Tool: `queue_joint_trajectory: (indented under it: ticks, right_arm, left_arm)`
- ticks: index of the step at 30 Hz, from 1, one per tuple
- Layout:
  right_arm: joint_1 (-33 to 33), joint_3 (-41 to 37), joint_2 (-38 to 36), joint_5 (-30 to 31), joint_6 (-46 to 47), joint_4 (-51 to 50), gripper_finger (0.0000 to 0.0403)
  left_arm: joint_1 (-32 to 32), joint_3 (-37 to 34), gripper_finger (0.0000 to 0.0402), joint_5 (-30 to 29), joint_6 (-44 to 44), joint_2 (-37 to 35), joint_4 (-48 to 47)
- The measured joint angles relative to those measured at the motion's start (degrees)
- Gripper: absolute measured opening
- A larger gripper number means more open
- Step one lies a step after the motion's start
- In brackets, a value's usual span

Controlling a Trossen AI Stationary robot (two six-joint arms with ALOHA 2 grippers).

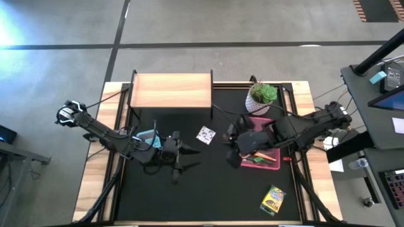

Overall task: Pack school essentials
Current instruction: Put the yellow pencil into the pink case

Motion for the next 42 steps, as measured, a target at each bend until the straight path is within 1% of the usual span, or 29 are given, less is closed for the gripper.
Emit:
queue_joint_trajectory:
  ticks: [3,5,8,10,15,19,24,27,32,37,42]
  right_arm:
    - [0.00,-0.69,0.04,0.02,6.53,-14.61,0.0011]
    - [0.10,-1.77,0.04,0.01,10.30,-22.56,0.0011]
    - [0.11,-4.55,0.04,-0.39,12.63,-28.79,0.0012]
    - [0.11,-6.97,0.04,-1.96,13.00,-30.12,0.0012]
    - [0.09,-14.40,0.05,-5.48,11.77,-28.89,0.0012]
    - [0.09,-21.00,0.06,-6.58,10.22,-25.60,0.0012]
    - [-0.04,-27.65,0.08,-9.23,7.19,-15.59,0.0012]
    - [-0.06,-30.77,0.08,-9.51,6.31,-10.01,0.0012]
    - [-1.15,-34.90,0.11,-10.41,6.04,-5.16,0.0013]
    - [-1.88,-37.83,0.12,-10.52,3.38,-0.44,0.0013]
    - [-2.34,-39.57,0.13,-10.43,3.26,0.48,0.0013]
  left_arm:
    - [0.00,0.00,0.0180,0.01,-0.01,0.00,0.06]
    - [0.07,0.00,0.0180,0.12,-0.01,0.00,-0.05]
    - [0.71,0.00,0.0180,0.08,-0.01,0.00,0.03]
    - [1.37,0.00,0.0180,0.06,-0.01,0.00,-0.01]
    - [3.08,0.00,0.0180,0.06,-0.07,-0.07,0.00]
    - [4.38,0.00,0.0180,0.05,-0.12,-0.09,0.02]
    - [5.80,0.00,0.0180,0.08,-0.12,-0.09,0.04]
    - [6.63,0.00,0.0180,0.17,-0.12,-0.09,0.04]
    - [7.94,0.00,0.0180,0.27,-0.12,-0.11,0.04]
    - [9.33,0.00,0.0180,0.40,0.03,-0.11,0.04]
    - [10.55,0.00,0.0180,0.45,0.06,-0.11,0.04]
